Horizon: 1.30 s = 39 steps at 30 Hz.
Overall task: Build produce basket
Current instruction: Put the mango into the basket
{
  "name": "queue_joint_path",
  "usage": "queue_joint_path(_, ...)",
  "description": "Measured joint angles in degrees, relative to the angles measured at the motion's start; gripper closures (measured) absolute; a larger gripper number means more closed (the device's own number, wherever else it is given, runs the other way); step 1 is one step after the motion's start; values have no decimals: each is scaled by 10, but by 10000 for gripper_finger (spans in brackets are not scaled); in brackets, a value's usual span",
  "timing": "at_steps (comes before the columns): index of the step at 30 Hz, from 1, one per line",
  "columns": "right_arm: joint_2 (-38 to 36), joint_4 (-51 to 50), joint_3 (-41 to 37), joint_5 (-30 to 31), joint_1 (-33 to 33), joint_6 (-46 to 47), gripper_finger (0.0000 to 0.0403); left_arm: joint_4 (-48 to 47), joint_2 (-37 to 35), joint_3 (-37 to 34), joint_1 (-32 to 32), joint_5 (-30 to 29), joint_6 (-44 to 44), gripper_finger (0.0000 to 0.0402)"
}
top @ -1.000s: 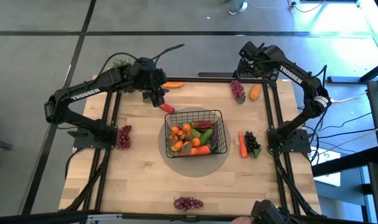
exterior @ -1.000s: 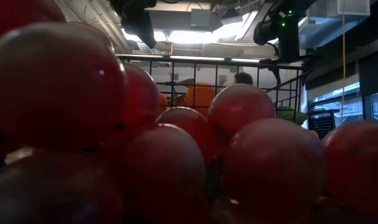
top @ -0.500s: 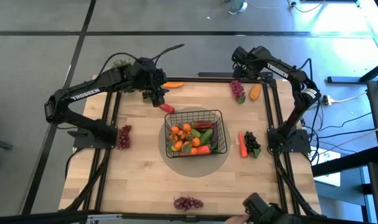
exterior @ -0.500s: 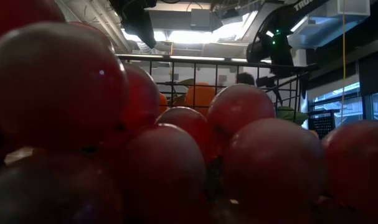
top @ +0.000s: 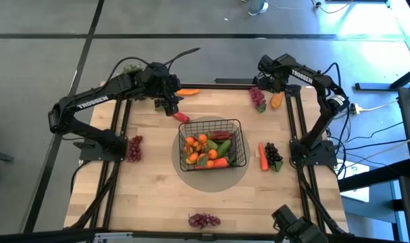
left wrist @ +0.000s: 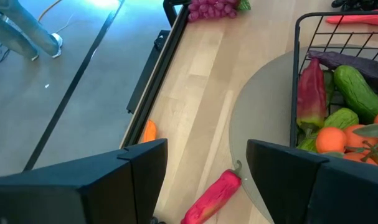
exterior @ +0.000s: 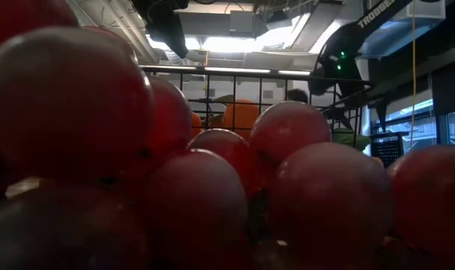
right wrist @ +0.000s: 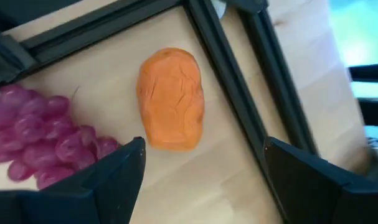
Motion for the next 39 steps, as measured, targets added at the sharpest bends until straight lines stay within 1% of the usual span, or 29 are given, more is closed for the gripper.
queue_joint_path(5,0,49,-36,-11,-13,8,91,0,0,0,0,0,0,194)
queue_joint_path(11,0,117,-58,-11,-20,17,91,0,0,0,0,0,0,194)
queue_joint_path(14,0,137,-73,-11,-20,17,91,0,0,0,0,0,0,194)
queue_joint_path(19,0,142,-101,-3,-22,18,91,0,0,0,0,0,0,194)
queue_joint_path(30,0,266,-182,-19,-23,17,91,0,0,0,0,0,0,194)
queue_joint_path(39,0,273,-183,-21,-23,14,91,0,0,0,0,0,0,194)
